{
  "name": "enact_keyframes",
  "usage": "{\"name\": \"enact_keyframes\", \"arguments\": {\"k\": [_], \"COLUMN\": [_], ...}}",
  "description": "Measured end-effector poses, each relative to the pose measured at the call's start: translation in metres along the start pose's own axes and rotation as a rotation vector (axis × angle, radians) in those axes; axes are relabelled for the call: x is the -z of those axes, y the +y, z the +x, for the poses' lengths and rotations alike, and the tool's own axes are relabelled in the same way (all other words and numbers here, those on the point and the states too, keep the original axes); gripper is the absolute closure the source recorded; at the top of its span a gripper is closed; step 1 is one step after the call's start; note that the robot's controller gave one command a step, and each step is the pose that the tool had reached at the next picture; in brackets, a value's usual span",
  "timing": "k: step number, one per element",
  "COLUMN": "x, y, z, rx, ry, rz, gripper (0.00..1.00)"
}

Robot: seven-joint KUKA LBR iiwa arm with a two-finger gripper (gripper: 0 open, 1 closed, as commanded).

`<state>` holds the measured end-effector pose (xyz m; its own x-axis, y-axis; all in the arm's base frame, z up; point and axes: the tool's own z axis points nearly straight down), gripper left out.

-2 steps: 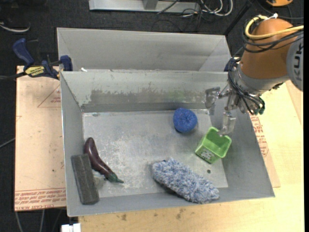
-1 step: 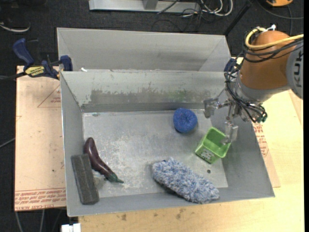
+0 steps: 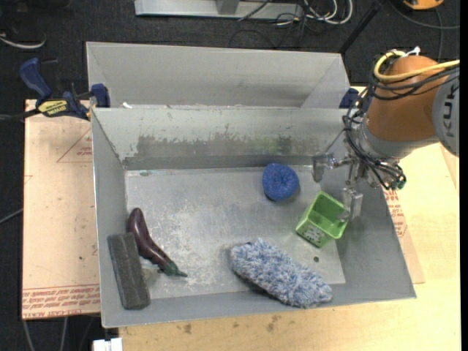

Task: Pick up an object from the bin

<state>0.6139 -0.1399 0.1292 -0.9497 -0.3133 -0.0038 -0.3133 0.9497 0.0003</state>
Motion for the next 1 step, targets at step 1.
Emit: {"name": "enact_keyframes", "arguments": {"k": [1], "x": [-0.0289], "y": [-0.0022], "z": [0.007], "rx": [-0.008], "ry": [0.0], "rz": [0.0], "gripper": [0.0]}}
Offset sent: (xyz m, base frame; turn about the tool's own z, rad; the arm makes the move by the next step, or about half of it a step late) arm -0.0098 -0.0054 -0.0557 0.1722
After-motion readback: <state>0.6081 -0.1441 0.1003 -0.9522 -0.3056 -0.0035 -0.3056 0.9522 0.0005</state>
